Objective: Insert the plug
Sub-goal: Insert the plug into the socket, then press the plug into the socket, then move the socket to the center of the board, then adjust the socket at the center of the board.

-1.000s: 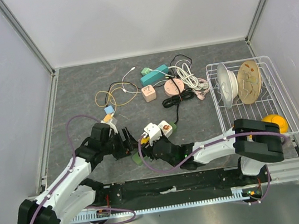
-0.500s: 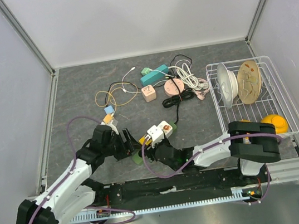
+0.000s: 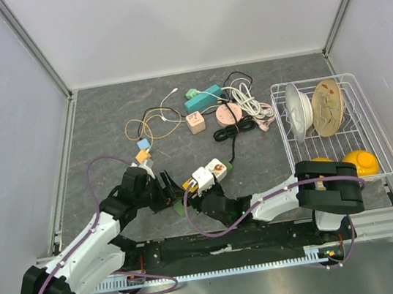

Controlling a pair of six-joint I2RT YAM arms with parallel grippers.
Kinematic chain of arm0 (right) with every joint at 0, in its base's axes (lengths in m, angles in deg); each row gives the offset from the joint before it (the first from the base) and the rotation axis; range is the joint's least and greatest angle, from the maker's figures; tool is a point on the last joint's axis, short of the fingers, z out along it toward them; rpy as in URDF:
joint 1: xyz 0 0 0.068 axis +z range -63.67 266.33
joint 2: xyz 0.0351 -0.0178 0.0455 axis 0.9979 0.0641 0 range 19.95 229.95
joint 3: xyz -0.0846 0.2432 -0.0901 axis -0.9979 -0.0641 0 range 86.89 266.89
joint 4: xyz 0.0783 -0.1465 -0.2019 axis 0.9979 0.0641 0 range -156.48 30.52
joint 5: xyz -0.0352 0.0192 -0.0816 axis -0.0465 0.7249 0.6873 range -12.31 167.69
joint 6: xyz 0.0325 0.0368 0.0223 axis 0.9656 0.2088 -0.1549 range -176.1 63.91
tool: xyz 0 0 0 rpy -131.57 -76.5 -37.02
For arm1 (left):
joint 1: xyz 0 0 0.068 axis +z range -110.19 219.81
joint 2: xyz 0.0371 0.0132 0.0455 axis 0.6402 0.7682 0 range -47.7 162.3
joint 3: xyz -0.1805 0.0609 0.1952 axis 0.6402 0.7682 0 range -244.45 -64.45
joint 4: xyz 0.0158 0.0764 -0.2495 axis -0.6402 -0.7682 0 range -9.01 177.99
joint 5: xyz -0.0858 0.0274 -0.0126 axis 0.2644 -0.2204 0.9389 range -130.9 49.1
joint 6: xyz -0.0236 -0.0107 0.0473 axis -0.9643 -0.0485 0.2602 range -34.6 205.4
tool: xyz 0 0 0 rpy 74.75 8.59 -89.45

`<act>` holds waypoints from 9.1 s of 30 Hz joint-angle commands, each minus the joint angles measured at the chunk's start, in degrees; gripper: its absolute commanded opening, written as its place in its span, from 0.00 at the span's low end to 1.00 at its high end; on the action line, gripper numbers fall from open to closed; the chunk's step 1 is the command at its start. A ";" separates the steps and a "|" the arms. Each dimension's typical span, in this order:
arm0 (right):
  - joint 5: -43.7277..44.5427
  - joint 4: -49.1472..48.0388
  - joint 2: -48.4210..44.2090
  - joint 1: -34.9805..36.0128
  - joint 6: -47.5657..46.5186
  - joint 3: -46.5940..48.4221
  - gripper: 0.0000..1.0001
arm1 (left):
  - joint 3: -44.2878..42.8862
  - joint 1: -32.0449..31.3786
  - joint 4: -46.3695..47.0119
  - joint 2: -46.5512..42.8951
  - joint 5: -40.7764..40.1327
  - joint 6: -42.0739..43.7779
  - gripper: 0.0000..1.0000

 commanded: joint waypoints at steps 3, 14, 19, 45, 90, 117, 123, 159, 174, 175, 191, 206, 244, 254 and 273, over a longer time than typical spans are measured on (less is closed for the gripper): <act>-23.20 23.17 10.69 2.54 8.03 -2.21 0.00 | 0.36 -1.13 -1.96 -1.07 1.59 -1.50 0.83; -17.32 31.86 0.41 2.54 3.11 4.55 0.74 | -10.08 -1.13 -5.47 -9.15 -4.64 -1.50 0.83; -15.12 35.72 -3.46 1.83 3.02 6.92 0.98 | -14.31 -1.13 -9.16 -12.84 -10.70 -0.80 0.84; -23.71 64.73 -1.63 -10.12 2.40 39.71 0.98 | -13.26 -1.05 -18.13 -21.91 -16.87 8.43 0.85; -21.27 62.63 -1.78 -10.38 0.83 42.60 0.85 | -15.10 -1.05 -18.22 -19.53 -12.65 16.42 0.85; -11.78 61.31 -51.01 -34.90 2.23 14.31 0.98 | -45.42 -21.87 -13.03 33.26 -19.58 37.61 0.93; -13.17 61.75 -54.53 -35.43 2.49 10.89 0.98 | -53.60 -25.03 -15.13 45.48 -21.08 38.93 0.94; -20.99 49.98 -44.60 -42.71 -6.03 7.72 0.98 | -40.52 -5.45 -20.86 48.94 -47.88 37.79 0.94; -34.62 43.04 -31.34 -52.56 -6.56 13.16 0.98 | -39.45 5.63 -20.42 41.83 -41.16 39.63 0.96; -36.10 42.51 -28.19 -53.18 -6.74 13.86 0.98 | -39.54 5.46 -20.07 39.56 -39.30 39.37 0.97; -48.42 37.76 10.49 -59.69 -9.29 40.13 0.98 | -31.99 5.19 -12.96 5.71 -18.97 36.91 0.98; -52.20 38.72 14.47 -60.22 -4.71 34.10 0.98 | -16.09 5.19 -3.02 -8.80 -23.28 38.40 0.96; -38.06 49.71 -25.35 -38.68 0.40 9.73 0.98 | -13.79 5.19 -0.73 -7.84 -25.92 38.58 0.94; -37.43 49.63 -17.28 -45.10 -7.78 14.48 0.95 | -13.97 5.19 -1.26 -6.96 -26.44 38.49 0.94; -44.73 44.17 -2.49 -45.10 -7.35 22.04 0.36 | -13.88 5.19 -1.34 -6.52 -26.36 38.67 0.93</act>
